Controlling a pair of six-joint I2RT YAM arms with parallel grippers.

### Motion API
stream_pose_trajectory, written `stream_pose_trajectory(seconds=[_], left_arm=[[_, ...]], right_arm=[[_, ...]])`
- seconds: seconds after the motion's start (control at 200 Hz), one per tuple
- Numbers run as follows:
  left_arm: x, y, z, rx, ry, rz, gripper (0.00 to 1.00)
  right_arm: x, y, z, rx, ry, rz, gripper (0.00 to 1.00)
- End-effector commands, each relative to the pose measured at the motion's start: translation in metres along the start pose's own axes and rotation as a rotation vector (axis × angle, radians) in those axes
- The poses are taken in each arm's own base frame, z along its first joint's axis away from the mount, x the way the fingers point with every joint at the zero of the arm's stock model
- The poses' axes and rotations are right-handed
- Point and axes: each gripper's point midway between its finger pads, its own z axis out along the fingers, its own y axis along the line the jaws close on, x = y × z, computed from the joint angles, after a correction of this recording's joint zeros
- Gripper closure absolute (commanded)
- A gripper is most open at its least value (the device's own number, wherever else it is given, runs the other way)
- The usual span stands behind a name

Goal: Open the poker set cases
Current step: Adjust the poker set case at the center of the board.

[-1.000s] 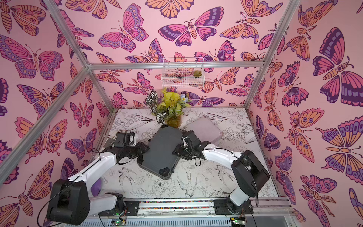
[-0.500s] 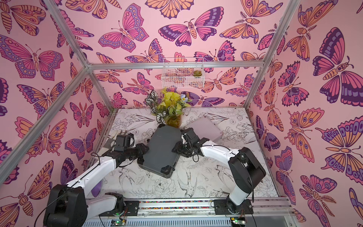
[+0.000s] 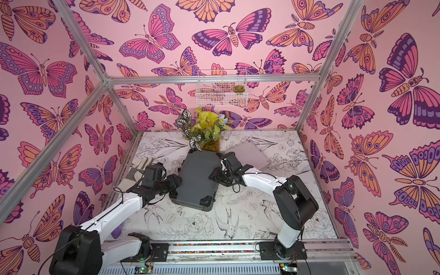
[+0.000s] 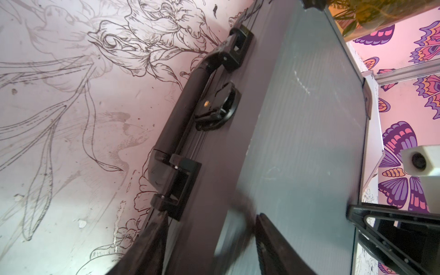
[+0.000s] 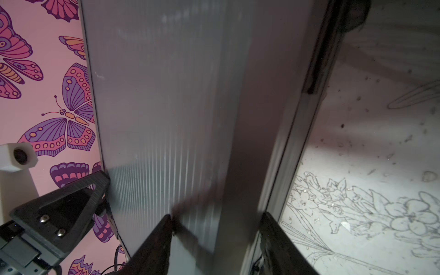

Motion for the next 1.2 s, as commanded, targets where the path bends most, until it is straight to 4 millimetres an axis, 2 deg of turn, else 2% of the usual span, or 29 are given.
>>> stream_pose_trajectory(seconds=[0.0,0.15,0.421,0.866,1.011,1.197], left_arm=[[0.180,-0.013,-0.022,0.130,0.775,-0.176,0.41],[0.185,-0.022,-0.030,0.162,0.789,-0.160,0.41],[0.194,-0.019,-0.036,0.144,0.784,-0.165,0.41],[0.198,-0.027,-0.041,0.162,0.798,-0.164,0.41],[0.199,-0.025,-0.042,0.159,0.799,-0.173,0.41],[0.190,-0.031,-0.043,0.181,0.754,-0.142,0.40]], right_arm=[[0.037,0.044,0.038,-0.191,0.136,-0.115,0.41],[0.044,0.047,0.040,-0.198,0.158,-0.126,0.41],[0.063,0.056,0.040,-0.195,0.185,-0.192,0.40],[0.074,0.078,0.055,-0.263,0.255,-0.209,0.40],[0.075,0.074,0.055,-0.254,0.249,-0.197,0.40],[0.073,0.070,0.051,-0.227,0.231,-0.217,0.38]])
